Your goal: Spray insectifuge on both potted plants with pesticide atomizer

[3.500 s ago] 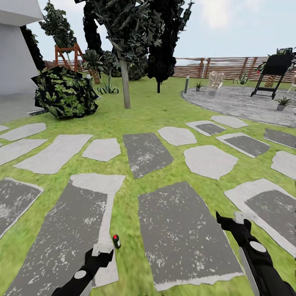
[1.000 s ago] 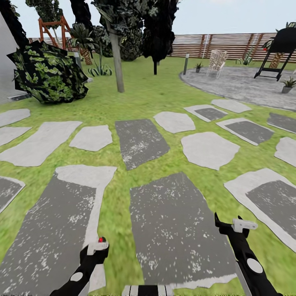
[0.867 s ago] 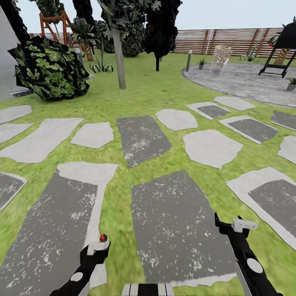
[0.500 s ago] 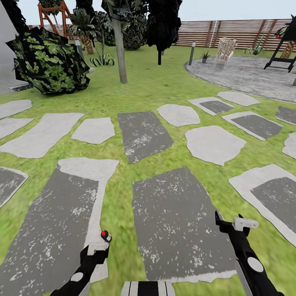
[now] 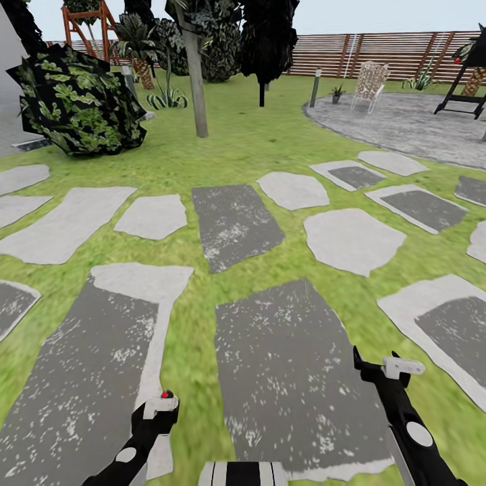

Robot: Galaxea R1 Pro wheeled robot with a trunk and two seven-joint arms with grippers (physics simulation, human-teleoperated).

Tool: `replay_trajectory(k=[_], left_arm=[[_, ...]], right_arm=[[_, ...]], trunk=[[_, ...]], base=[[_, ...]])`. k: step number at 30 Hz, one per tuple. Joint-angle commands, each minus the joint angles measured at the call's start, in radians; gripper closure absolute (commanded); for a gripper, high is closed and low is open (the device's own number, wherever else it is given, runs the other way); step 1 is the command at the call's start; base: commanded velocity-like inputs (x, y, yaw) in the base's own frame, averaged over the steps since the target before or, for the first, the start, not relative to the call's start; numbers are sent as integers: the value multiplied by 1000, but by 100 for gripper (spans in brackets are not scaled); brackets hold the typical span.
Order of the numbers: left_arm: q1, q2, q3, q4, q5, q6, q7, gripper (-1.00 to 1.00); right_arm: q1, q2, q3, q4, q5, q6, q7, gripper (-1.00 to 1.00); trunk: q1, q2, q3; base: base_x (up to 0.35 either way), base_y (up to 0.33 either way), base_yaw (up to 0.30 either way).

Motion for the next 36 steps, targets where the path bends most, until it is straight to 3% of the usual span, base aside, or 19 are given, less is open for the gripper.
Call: replay_trajectory(k=[1,8,19,36], left_arm=[[0,0,-4,1,1,-3,4,-100],[0,0,-4,1,1,-3,4,-100],[0,0,-4,1,2,-3,4,-100],[0,2,-4,1,1,-18,4,-100]], right_arm=[[0,0,-1,0,1,-3,1,-100],[0,0,-1,1,1,-3,1,-100],[-1,0,-1,0,1,-1,1,-100],[0,0,-1,0,2,-3,1,-100]], trunk=[[0,0,-1],[0,0,-1],[5,-3,-58],[5,-3,-63]], base=[[148,-1,0],[28,0,0],[0,0,0],[72,0,0]])
